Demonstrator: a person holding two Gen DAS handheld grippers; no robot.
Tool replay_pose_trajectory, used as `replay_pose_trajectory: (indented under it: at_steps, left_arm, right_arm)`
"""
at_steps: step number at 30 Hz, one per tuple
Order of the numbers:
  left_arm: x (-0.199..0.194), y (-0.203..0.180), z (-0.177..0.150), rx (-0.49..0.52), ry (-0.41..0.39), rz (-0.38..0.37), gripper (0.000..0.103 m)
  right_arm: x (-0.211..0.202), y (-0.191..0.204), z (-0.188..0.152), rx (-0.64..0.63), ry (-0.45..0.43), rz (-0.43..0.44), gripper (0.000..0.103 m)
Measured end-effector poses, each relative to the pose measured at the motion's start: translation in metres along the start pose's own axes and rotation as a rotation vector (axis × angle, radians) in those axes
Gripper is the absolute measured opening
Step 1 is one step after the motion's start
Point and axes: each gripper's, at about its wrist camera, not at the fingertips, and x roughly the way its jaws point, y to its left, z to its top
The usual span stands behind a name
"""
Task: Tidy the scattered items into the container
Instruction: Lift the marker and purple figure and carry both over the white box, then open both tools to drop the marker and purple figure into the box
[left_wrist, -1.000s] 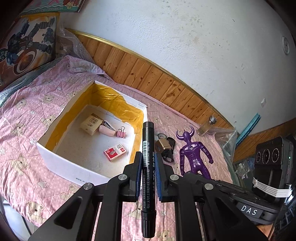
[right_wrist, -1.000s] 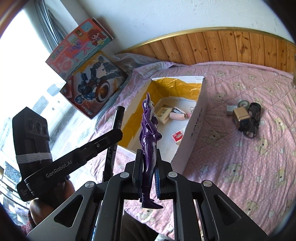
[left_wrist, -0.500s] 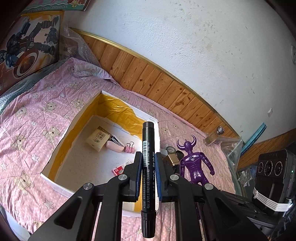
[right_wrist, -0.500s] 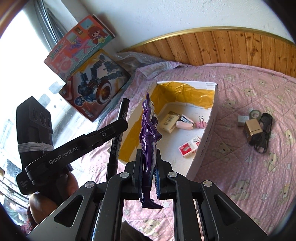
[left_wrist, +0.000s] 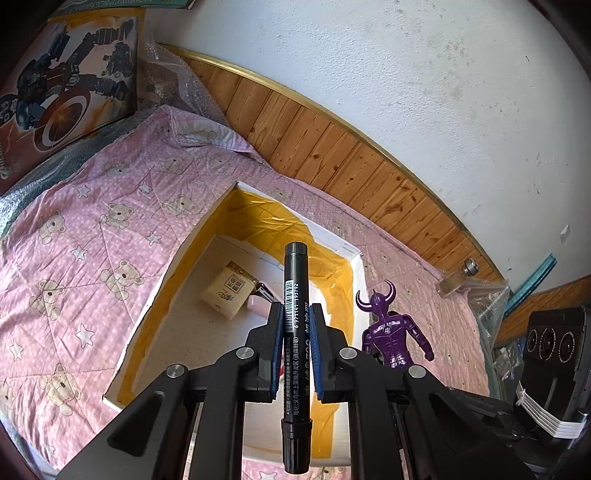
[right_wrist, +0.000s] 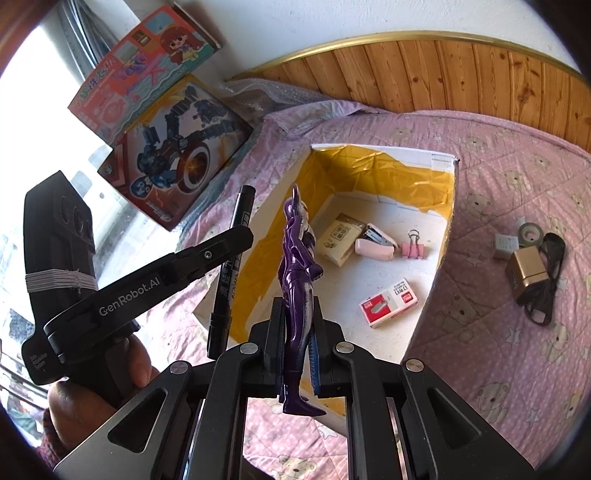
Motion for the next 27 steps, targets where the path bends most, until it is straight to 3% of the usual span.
replay_pose_trajectory:
  at_steps: [14,27]
  left_arm:
    - [0.035,0.023,-0.002,0.039,0.113,0.129,0.014]
    - [0.060,0.042,-0.004,0.027,0.197,0.166,0.014]
  right_arm:
    - [0.064,0.012,0.010,-0.079,0.145,-0.105,0.011]
    - [0.104,0.001,0.015,-0.040,0.255,-0.127,0.013]
